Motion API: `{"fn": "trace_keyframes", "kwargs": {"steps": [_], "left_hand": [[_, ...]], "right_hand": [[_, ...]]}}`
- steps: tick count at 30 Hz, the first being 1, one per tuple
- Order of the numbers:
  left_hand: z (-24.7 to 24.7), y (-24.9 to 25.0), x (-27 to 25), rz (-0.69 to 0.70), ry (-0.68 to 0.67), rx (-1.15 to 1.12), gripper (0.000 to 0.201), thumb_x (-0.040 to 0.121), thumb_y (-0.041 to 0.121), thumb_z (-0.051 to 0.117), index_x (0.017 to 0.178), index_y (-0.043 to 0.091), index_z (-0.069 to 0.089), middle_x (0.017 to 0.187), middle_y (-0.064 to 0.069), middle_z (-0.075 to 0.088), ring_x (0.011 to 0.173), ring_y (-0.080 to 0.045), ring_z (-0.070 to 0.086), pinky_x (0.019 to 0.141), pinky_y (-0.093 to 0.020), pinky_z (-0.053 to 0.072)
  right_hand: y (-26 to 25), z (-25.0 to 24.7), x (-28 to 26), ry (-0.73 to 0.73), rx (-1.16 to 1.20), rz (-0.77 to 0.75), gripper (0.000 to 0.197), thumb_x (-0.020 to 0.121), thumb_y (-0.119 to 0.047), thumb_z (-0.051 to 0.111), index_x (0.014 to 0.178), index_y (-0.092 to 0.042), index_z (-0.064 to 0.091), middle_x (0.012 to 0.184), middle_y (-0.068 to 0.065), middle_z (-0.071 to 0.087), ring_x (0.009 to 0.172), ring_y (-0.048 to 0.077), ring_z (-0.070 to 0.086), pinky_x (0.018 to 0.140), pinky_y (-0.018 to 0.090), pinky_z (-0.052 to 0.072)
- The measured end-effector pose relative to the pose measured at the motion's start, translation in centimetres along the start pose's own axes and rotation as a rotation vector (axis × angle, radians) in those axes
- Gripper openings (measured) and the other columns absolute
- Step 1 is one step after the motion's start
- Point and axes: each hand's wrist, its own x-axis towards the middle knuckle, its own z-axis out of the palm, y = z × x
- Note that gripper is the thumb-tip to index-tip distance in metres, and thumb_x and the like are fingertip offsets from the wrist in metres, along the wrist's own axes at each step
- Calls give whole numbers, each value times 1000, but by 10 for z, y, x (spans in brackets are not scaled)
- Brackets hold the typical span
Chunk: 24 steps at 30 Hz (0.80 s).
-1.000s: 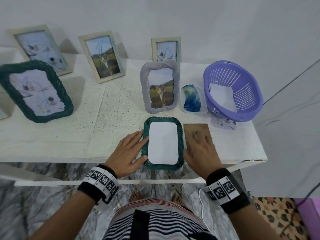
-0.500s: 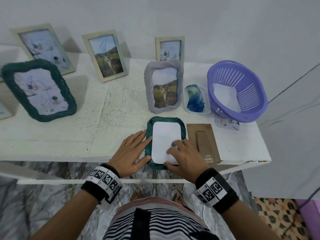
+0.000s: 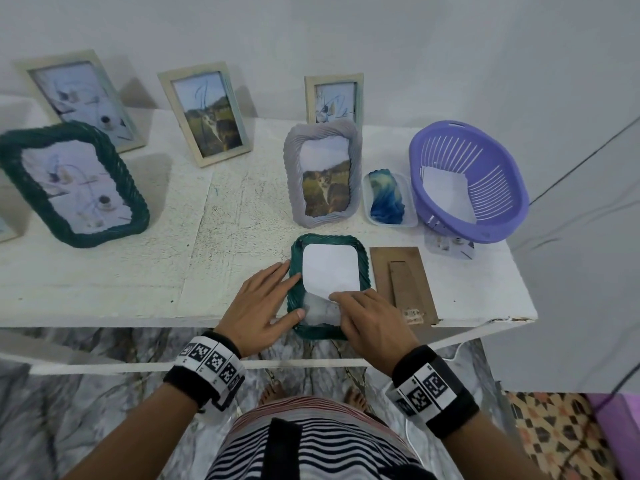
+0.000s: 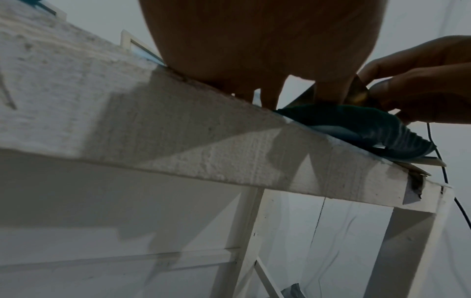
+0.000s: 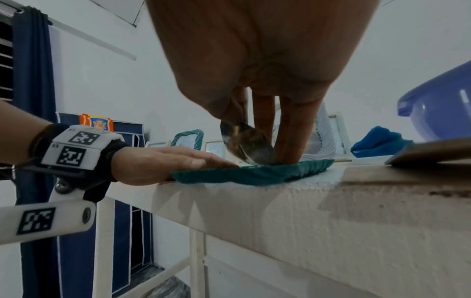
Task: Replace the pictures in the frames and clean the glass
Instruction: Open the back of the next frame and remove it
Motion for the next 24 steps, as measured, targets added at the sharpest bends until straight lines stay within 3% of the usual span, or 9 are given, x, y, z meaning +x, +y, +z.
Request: {"fn": "trace_keyframes", "kwargs": {"steps": [3,7,9,12,14,15,18,21,24], "left_hand": [[2,3,2,-37,19,14,78,91,67,32,152,20,34,161,-2,24,148,-18,19,118,-35,17],[3,4,3,-51,25,17,77,89,67,34,151,20,36,160,-2,26,147,-19,21,117,-37,20],[3,4,3,-50,29,14,77,89,67,35,151,20,36,160,-2,27,147,-19,21,116,-35,19],[2,5,2,-46,18,15,77,90,67,35,150,20,36,160,-3,27,147,-18,21,116,-34,17],[1,6,2,-47,17,9,76,90,67,34,150,19,36,160,-3,27,147,-19,21,117,-35,18],[1,6,2,-50,13,7,77,90,67,33,150,20,36,160,-3,26,147,-18,21,117,-35,18],[0,7,2,-58,-4,9,78,90,69,31,151,21,34,161,-2,24,148,-17,18,118,-33,15],[-1,7,1,-64,-17,-13,81,89,74,27,152,23,32,161,0,22,148,-15,16,119,-37,16],[-3,4,1,-67,-28,-59,84,88,80,24,152,25,31,162,1,20,148,-15,16,120,-42,20]], "right_hand": [[-1,-1,-1,35,70,33,32,83,-4,52,114,-9,58,84,6,66,68,24,56,57,33,48],[-1,-9,-3,112,178,122,57,83,2,54,136,-13,39,72,-1,50,56,14,39,51,26,32],[-1,-16,-4,147,190,138,71,83,4,52,145,-18,26,82,6,58,54,15,42,48,27,37],[6,-25,-5,188,166,118,77,85,4,43,149,-32,19,121,13,56,70,29,58,52,42,53],[16,-30,-5,246,151,135,75,83,8,49,144,-32,29,129,11,54,85,34,62,60,44,56],[21,-32,-6,289,146,143,71,81,10,53,140,-26,38,127,11,57,85,33,63,61,39,56],[31,-41,-11,376,134,202,40,86,-9,49,126,-12,55,110,12,67,68,28,64,56,25,47],[48,-44,-20,361,143,262,36,92,-24,43,122,-11,59,100,8,70,71,25,65,60,34,54],[72,-44,-35,340,104,276,36,92,-24,45,121,-10,62,94,8,71,73,25,65,62,36,56]]}}
